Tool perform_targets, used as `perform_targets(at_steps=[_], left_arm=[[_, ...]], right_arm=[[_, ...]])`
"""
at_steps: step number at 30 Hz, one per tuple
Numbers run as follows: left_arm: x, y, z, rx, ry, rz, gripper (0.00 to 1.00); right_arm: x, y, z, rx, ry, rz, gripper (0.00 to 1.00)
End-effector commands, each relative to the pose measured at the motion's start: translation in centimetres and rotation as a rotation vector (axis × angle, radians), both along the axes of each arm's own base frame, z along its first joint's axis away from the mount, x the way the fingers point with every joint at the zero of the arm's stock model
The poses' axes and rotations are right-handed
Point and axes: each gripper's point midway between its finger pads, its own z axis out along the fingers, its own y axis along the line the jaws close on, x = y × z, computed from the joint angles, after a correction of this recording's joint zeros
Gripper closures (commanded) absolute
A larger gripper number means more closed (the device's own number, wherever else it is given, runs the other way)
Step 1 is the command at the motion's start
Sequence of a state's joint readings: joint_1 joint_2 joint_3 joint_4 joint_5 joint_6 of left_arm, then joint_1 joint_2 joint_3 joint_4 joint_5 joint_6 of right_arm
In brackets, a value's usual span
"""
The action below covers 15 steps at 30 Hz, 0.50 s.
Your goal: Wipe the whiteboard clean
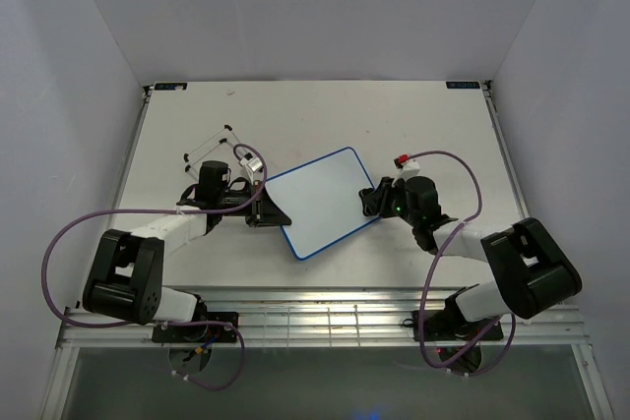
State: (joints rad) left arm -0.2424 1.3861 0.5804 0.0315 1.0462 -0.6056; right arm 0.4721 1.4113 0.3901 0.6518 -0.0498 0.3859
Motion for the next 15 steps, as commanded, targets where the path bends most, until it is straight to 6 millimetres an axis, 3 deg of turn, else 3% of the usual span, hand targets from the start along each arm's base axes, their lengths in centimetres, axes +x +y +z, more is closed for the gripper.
perform_targets(at_steps=[1, 7, 10, 15], left_arm=[[-1.6, -0.5, 2.3, -0.094, -0.050, -0.111, 1.00], [-1.6, -0.6, 2.3, -0.098, -0.053, -0.117, 1.00], [-1.8, -0.6, 2.4, -0.098, -0.059, -0.120, 1.00], [-1.9, -0.5, 2.4, -0.097, -0.061, -0.117, 1.00]], right_arm=[[-1.2, -0.8, -2.4, -0.051, 0.085, 0.039, 0.92], [0.0, -1.7, -1.3, -0.053, 0.044, -0.028, 0.92], [0.8, -3.2, -0.9, -0.038, 0.040, -0.100, 0.92], [1.4, -4.3, -1.8, -0.034, 0.075, -0.128, 0.92]])
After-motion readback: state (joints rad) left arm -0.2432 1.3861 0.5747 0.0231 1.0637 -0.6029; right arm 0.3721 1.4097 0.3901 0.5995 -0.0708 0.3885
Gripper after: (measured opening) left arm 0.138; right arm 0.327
